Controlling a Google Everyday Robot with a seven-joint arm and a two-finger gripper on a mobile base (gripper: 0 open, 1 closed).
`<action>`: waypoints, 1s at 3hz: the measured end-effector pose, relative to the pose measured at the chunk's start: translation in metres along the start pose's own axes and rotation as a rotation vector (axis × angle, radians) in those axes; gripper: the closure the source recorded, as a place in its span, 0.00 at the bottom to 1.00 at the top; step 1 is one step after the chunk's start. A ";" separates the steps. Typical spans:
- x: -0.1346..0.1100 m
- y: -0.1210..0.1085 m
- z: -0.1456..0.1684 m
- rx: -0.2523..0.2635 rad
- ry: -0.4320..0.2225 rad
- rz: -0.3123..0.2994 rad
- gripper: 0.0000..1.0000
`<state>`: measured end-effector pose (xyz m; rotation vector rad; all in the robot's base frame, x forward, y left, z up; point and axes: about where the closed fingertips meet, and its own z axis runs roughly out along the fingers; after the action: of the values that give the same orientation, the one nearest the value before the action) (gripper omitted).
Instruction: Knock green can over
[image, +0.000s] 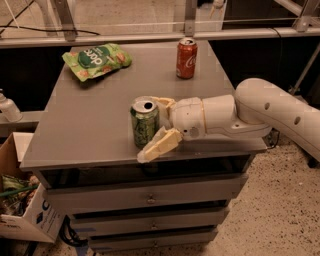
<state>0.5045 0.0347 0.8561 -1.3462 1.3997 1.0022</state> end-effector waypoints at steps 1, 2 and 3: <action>-0.004 -0.001 0.009 -0.003 -0.026 0.001 0.18; -0.008 -0.005 0.008 0.007 -0.034 -0.003 0.42; -0.008 -0.008 0.003 0.018 -0.033 -0.004 0.65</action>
Offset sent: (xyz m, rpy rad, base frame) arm 0.0115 0.0031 0.0093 0.0437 -0.0154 -0.0256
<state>0.5125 0.0388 0.8634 -1.3129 1.3782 1.0022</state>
